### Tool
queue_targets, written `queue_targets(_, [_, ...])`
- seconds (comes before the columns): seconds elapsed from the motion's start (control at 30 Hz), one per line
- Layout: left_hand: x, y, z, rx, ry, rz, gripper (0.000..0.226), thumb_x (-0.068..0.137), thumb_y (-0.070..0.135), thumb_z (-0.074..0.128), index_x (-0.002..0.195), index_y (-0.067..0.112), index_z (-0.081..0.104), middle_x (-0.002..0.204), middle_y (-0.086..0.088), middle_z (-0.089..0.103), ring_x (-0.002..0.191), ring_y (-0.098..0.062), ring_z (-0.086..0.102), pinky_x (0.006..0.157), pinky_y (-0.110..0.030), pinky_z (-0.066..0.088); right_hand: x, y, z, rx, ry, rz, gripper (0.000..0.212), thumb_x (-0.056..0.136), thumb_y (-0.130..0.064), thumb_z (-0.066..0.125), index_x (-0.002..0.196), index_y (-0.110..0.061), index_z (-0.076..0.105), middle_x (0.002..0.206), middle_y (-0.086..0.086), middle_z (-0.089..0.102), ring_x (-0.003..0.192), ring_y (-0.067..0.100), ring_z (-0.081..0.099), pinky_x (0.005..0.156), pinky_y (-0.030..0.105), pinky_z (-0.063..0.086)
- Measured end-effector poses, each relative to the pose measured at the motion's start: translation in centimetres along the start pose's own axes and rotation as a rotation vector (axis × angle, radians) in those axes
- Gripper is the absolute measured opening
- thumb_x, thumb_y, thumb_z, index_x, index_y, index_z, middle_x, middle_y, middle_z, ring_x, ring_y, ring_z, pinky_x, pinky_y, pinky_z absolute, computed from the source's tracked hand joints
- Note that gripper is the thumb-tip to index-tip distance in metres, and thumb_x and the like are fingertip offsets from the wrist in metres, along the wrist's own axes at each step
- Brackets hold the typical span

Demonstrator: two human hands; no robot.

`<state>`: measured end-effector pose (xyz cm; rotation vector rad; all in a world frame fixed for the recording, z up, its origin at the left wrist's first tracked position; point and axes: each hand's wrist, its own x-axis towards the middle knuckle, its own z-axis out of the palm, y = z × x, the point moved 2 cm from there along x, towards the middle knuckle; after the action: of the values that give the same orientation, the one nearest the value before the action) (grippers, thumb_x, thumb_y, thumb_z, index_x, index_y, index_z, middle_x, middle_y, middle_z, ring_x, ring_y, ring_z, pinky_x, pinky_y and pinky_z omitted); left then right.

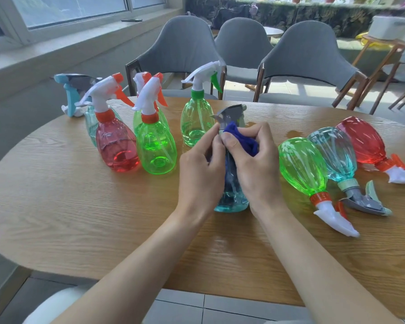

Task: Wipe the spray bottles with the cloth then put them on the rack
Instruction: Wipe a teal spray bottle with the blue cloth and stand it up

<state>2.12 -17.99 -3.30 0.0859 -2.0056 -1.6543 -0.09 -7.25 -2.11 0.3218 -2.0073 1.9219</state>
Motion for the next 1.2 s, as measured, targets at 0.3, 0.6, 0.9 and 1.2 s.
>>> queue_targets(0.3, [-0.5,0.5,0.6,0.013,0.098,0.035,0.032,0.102,0.033,0.073,0.13,0.018,0.075,0.111,0.013,0.079,0.105,0.005,0.072,0.098,-0.026,0.059,1.0,1.1,-0.6,0.095,0.13,0.164,0.011,0.107,-0.017,0.064,0.097,-0.02,0.064,0.095,-0.005,0.067,0.083,0.003,0.064,0.078,0.024,0.055])
queue_targets(0.6, [0.8,0.2,-0.8,0.329,-0.264,-0.117,0.061,0.087,0.087,0.059,0.119,0.035,0.061,0.096,0.019,0.071,0.097,-0.001,0.069,0.095,-0.035,0.057,1.4,1.7,-1.7,-0.018,0.198,0.145,0.003,0.109,-0.019,0.059,0.111,-0.018,0.058,0.101,-0.007,0.064,0.078,-0.012,0.061,0.071,0.01,0.049])
queue_targets(0.9, [2.5,0.3,-1.8,0.237,-0.081,-0.009,0.033,0.096,0.051,0.075,0.075,0.027,0.068,0.064,0.02,0.064,0.062,0.004,0.059,0.063,-0.018,0.043,2.2,2.3,-3.2,-0.228,0.131,0.186,0.01,0.105,-0.025,0.066,0.112,-0.022,0.06,0.099,-0.013,0.064,0.087,-0.001,0.062,0.074,0.019,0.048])
queue_targets(1.2, [4.0,-1.4,-2.3,0.287,0.02,0.019,0.058,0.094,0.073,0.061,0.13,0.029,0.067,0.114,0.01,0.075,0.107,-0.012,0.071,0.094,-0.047,0.06,1.1,2.3,-2.3,-0.753,-0.469,0.128,0.081,0.083,-0.018,0.08,0.152,-0.04,0.043,0.142,-0.005,0.056,0.124,0.023,0.058,0.103,0.034,0.049])
